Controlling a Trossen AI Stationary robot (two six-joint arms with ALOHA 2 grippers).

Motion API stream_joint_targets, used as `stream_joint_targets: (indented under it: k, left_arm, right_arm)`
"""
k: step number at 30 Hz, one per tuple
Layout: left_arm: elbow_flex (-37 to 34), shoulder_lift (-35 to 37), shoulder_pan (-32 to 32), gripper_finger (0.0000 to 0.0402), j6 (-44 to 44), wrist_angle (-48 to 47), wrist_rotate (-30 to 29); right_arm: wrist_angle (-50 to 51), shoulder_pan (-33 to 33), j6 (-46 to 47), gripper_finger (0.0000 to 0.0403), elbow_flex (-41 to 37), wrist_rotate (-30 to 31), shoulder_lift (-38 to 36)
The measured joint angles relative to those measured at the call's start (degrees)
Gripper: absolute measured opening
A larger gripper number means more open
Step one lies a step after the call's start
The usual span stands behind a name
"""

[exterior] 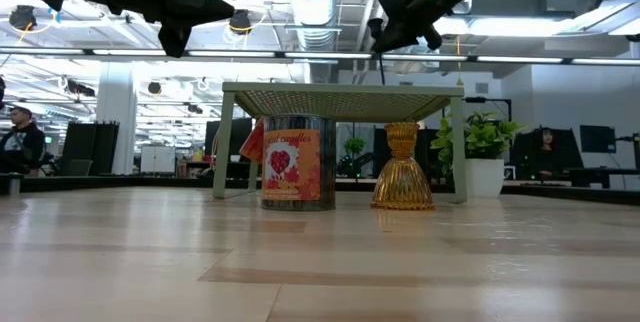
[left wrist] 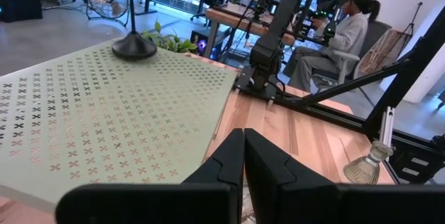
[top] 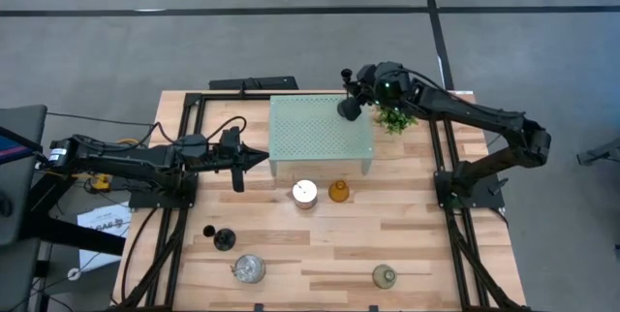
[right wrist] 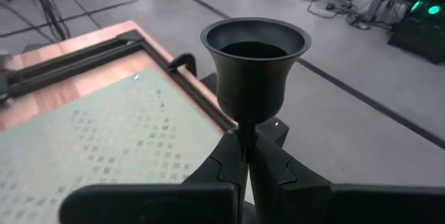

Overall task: Pick & Place candle stick holders
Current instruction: Put the black candle holder on the shelf

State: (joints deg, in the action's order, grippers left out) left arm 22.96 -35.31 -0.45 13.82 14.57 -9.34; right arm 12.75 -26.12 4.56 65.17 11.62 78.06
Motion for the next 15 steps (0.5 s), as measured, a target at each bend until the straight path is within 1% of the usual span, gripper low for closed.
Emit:
stream_joint_targets:
  k: [5, 12, 15]
  left_arm:
    - [0.0, 0.0, -0.02, 0.0011, -0.02, 0.0, -0.02]
    - [0.0, 0.0, 0.0, 0.0011, -0.02, 0.0, -0.02]
    - [0.0, 0.0, 0.0, 0.0011, -0.02, 0.0, 0.0]
  right_arm:
    - [1.59, 0.01, 0.04, 0.0006, 0.0, -0.15, 0.0]
    - [2.5, 0.03, 0.44, 0.0037, 0.04, -0.47, -0.09]
    - [4.04, 0.01, 0.46, 0.0043, 0.0, -1.14, -0.01]
